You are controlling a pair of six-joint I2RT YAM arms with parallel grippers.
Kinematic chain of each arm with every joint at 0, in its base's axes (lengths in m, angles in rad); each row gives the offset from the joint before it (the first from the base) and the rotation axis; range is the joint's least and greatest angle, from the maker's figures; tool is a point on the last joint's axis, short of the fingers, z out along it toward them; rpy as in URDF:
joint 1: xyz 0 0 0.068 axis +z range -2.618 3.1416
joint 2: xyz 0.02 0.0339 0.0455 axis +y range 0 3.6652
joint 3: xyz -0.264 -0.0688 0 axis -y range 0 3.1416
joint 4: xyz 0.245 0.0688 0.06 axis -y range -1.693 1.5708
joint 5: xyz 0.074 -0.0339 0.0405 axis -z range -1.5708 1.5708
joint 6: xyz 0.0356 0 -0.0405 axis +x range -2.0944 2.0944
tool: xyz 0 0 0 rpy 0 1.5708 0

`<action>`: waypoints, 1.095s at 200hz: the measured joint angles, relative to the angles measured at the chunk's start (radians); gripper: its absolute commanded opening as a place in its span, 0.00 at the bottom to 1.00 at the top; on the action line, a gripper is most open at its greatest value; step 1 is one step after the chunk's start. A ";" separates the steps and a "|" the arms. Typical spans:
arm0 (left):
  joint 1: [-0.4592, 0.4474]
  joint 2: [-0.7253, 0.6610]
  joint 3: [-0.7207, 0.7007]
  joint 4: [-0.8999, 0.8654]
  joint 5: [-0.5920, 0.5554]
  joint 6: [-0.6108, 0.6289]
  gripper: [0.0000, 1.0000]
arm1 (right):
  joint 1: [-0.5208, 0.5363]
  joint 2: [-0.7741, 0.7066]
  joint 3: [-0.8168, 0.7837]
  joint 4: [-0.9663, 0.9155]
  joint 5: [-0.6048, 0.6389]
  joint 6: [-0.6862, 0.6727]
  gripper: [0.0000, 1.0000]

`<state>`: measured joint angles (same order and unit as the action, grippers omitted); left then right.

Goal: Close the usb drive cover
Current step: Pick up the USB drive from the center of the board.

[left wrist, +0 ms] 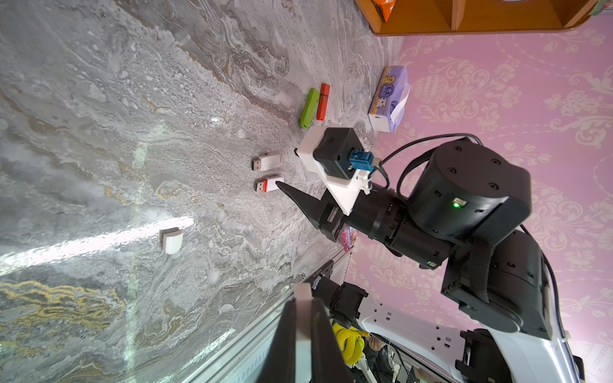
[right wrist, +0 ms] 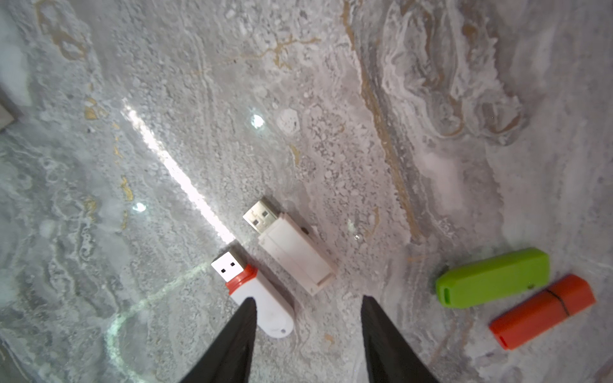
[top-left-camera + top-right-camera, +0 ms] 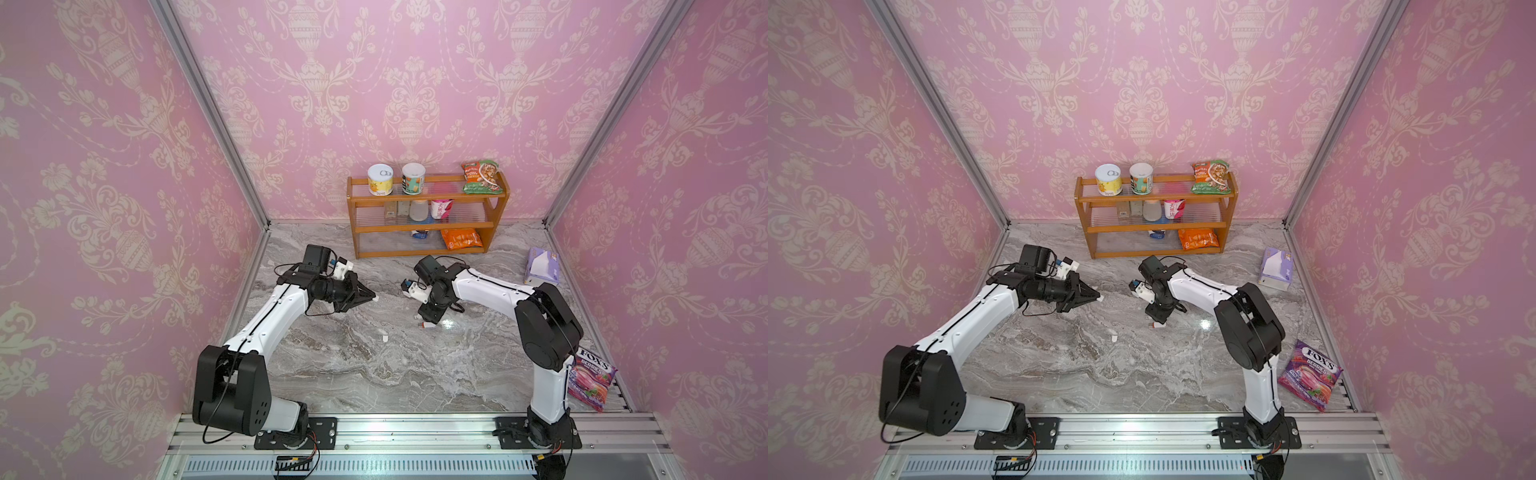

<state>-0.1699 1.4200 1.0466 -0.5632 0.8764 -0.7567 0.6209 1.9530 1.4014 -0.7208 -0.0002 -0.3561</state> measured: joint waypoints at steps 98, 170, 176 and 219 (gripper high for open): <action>0.005 0.000 0.000 0.000 0.000 0.000 0.00 | 0.004 0.026 0.000 0.014 0.053 -0.015 0.54; 0.017 0.000 0.000 -0.001 0.000 0.000 0.00 | 0.013 0.058 0.011 0.035 0.036 -0.037 0.51; 0.017 0.000 0.000 0.000 0.000 0.000 0.00 | 0.013 0.058 0.011 0.035 0.032 -0.037 0.50; 0.018 0.000 0.000 -0.001 0.000 0.000 0.00 | 0.018 0.058 0.011 0.034 -0.012 -0.042 0.46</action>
<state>-0.1520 1.4200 1.0466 -0.5640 0.8764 -0.7563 0.6392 2.0113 1.4124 -0.6865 -0.0120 -0.3977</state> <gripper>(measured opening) 0.095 0.471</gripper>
